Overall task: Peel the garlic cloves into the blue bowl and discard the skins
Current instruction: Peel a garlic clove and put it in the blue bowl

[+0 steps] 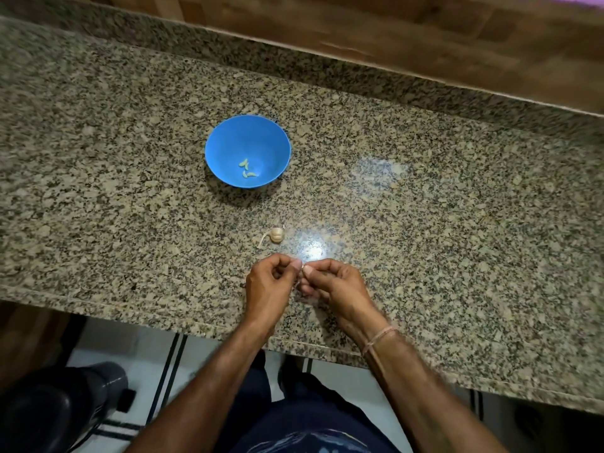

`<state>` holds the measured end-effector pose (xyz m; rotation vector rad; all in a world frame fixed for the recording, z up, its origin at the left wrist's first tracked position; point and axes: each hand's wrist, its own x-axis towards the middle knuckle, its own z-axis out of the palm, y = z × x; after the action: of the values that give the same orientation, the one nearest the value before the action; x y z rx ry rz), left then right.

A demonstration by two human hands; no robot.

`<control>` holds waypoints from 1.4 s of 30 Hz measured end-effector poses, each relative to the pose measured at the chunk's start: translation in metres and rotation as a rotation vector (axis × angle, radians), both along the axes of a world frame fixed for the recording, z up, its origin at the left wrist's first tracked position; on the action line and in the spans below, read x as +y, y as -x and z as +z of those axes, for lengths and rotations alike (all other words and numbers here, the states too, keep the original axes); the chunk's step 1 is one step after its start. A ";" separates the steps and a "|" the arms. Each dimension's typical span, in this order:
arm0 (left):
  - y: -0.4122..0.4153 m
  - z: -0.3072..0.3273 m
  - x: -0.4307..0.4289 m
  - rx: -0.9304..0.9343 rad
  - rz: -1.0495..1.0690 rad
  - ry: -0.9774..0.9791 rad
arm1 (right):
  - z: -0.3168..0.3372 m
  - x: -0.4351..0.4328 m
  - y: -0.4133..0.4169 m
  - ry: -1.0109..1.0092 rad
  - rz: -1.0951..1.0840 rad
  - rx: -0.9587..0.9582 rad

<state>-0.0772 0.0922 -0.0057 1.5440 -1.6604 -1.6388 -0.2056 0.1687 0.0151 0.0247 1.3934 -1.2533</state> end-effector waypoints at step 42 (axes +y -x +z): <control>0.017 0.023 0.014 0.150 0.020 -0.365 | -0.009 0.002 -0.023 0.139 0.268 1.091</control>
<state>-0.0943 0.1058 0.0171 1.5410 -1.3171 -2.0787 -0.1828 0.1709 0.0058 -1.0420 2.1065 -1.1511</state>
